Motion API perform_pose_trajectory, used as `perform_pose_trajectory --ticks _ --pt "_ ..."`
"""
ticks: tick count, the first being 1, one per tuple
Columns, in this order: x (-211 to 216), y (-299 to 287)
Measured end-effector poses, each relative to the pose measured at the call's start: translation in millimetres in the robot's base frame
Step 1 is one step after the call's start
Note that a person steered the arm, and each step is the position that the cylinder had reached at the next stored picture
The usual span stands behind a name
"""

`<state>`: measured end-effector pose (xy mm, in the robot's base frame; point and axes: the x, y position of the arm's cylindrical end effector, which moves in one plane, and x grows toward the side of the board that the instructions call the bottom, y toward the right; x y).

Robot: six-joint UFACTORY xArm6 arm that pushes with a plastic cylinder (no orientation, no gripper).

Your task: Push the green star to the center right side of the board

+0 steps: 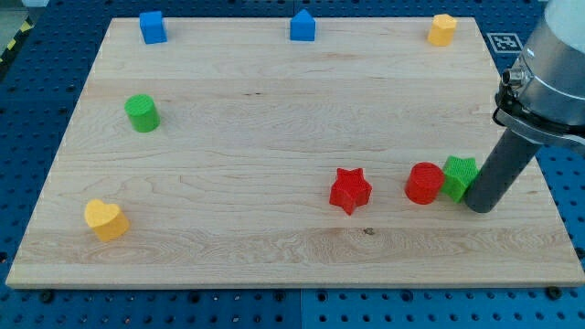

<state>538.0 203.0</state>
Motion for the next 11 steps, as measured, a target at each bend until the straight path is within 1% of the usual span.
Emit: perform_pose_trajectory --ticks 1,2,4,5,6,7,9,10,11 --pt "-0.9 -19.2" --pt "-14.5 -28.9" --pt "-69.8 -26.7" --pt "-70.1 -38.2" --pt "-79.7 -68.3" --pt "-88.3 -66.4" --pt "-87.0 -6.6" --pt "-88.1 13.9" --pt "-91.6 15.5"
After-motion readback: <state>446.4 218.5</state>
